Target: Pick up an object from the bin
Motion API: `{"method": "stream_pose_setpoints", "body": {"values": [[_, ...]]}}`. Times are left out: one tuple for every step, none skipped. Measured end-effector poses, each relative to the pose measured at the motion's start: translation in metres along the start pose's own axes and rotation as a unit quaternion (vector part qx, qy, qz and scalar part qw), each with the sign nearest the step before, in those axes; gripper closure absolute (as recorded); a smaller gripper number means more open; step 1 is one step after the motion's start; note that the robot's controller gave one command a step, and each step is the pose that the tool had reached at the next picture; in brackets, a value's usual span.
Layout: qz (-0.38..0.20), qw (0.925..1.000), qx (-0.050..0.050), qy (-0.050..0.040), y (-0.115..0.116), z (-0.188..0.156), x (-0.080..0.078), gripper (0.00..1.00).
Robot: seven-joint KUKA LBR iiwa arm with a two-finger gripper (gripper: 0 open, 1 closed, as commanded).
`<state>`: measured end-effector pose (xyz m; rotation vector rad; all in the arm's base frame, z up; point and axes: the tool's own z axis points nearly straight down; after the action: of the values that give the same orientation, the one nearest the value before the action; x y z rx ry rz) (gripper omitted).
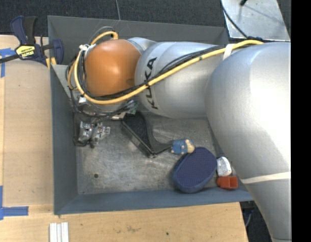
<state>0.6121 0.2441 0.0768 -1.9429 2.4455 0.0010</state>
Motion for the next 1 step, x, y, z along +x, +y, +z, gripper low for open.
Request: {"method": "stream_pose_setpoints", "body": {"values": [[0.002, 1.0000, -0.002, 0.0039, -0.0025, -0.0436, -0.0022, 1.00]]}}
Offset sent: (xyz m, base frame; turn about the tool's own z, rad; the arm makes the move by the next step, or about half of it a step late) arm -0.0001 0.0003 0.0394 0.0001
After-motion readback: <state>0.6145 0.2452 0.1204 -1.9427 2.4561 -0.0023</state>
